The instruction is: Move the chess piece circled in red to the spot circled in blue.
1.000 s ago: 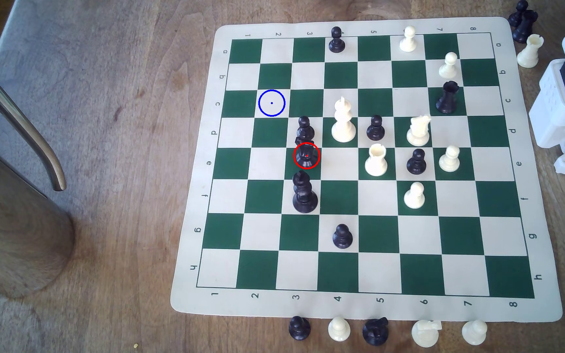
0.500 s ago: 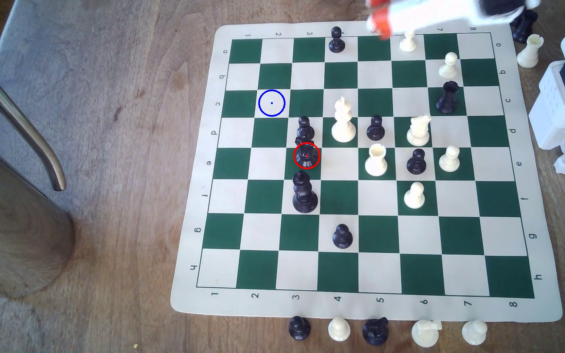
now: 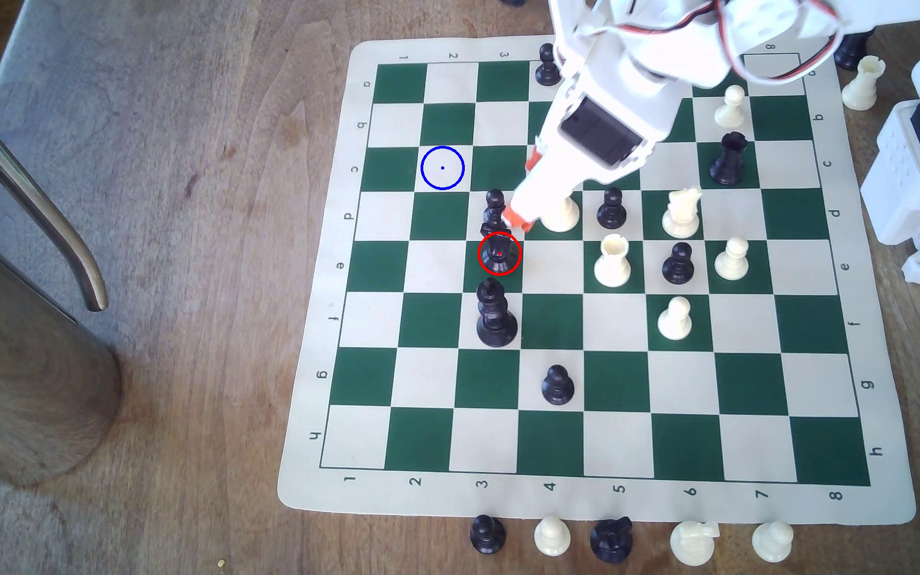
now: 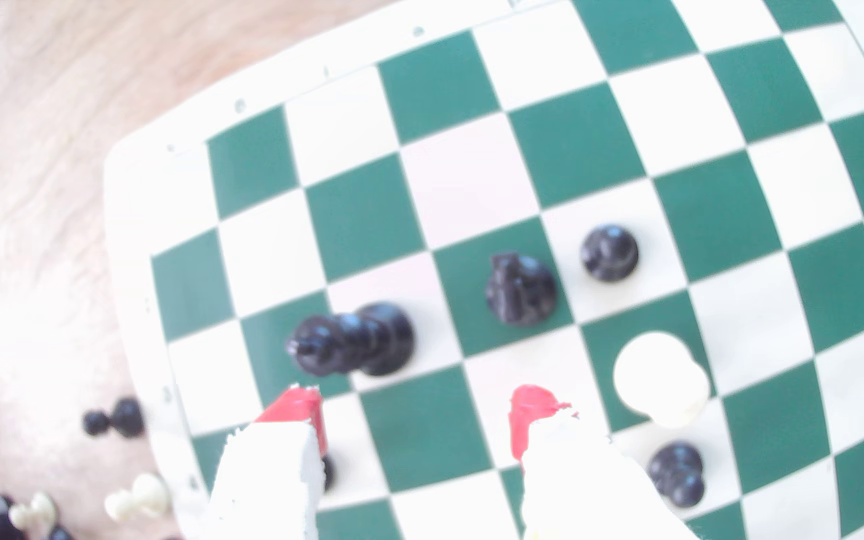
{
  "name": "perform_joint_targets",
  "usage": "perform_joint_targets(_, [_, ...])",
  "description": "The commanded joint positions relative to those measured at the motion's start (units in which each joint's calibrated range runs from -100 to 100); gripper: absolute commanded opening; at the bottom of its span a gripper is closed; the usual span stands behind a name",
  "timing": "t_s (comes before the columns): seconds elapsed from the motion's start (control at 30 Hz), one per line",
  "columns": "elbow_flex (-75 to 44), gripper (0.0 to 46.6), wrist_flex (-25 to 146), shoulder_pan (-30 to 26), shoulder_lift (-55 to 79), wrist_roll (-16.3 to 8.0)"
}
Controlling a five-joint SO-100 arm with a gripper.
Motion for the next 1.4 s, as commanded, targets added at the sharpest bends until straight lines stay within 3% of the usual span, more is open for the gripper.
perform_joint_targets(0.0, [-6.13, 19.6, -1.53, 1.6, 3.29, -0.15])
perform_joint_targets(0.23, [-10.3, 13.5, -1.53, 1.6, 8.72, -0.05])
perform_joint_targets(0.4, [-12.93, 12.0, -1.53, 1.37, 13.3, 0.24])
perform_joint_targets(0.6, [-16.37, 14.3, -1.53, 1.06, 17.46, 0.34])
perform_joint_targets(1.37, [-18.1, 14.4, -4.89, 1.6, 25.87, 0.98])
